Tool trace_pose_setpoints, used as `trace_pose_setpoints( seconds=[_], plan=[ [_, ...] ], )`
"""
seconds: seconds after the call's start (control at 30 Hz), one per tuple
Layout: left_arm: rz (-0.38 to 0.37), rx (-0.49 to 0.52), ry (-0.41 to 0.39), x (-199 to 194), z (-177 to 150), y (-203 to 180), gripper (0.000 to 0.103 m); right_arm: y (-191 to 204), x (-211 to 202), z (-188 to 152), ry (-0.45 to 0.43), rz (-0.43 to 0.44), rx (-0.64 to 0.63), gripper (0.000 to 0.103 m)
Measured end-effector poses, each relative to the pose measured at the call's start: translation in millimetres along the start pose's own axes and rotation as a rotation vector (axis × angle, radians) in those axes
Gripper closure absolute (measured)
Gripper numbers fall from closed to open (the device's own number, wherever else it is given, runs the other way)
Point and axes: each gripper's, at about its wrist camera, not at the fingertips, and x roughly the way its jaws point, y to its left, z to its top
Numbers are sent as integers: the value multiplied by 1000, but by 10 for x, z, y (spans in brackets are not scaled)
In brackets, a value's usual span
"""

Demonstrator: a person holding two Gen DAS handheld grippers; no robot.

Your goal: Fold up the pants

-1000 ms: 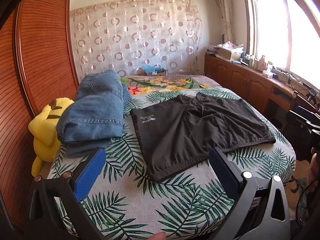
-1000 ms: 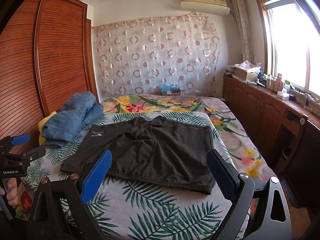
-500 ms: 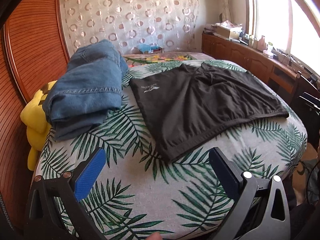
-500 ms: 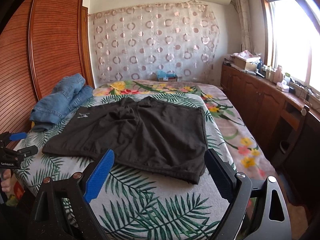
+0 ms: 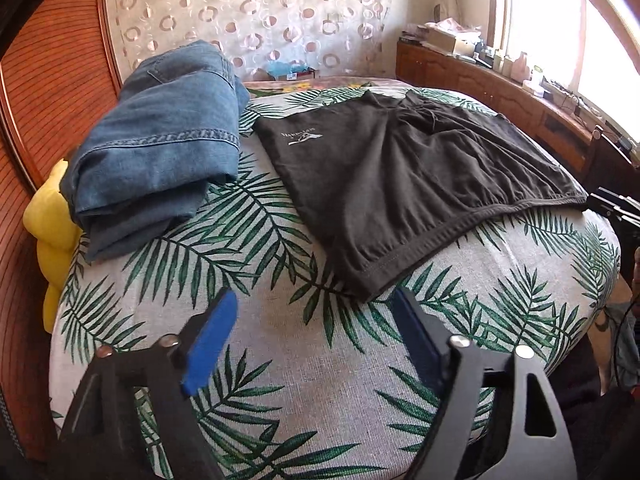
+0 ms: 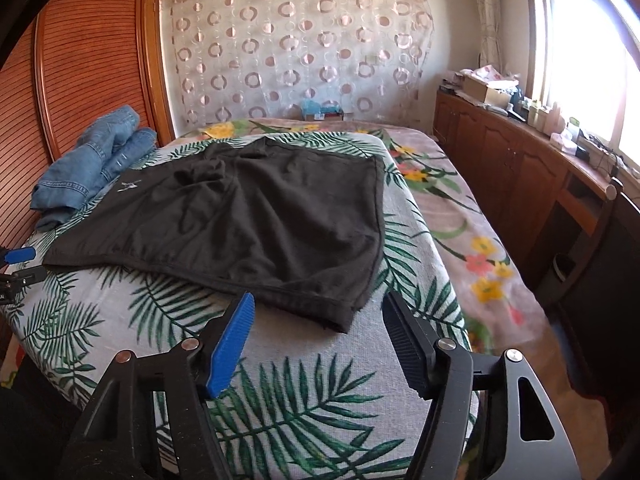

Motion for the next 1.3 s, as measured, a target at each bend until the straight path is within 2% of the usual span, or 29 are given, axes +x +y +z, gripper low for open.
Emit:
trace_pose_setpoints(
  seconds=[0.33, 0.43, 0.5, 0.57, 0.63, 0.8, 0.97, 1.3],
  plan=[
    [-8, 14, -2, 80, 69, -18, 42, 16, -73, -50, 24, -4, -6, 60],
    [-11, 19, -4, 84, 81, -17, 49, 51, -38, -37, 28, 13, -5, 71],
    [-28, 15, -7, 79, 80, 3, 58, 65, -35, -37, 31, 19, -12, 74],
    [-39, 13, -3, 95, 80, 4, 59, 71, -60, -32, 26, 19, -17, 75],
    [-40, 18, -2, 100, 75, -5, 60, 58, -48, 1, 28, 34, -12, 80],
    [-62, 27, -9, 94, 73, -39, 73, 52, -71, 40, 14, 44, -25, 95],
    [-90, 26, -23, 59, 56, -26, 88, 27, -79, 78, 1, 55, -26, 96],
    [-119, 15, -100, -219, 105, -10, 93, 29, -205, 146, -11, 75, -34, 96]
  ],
)
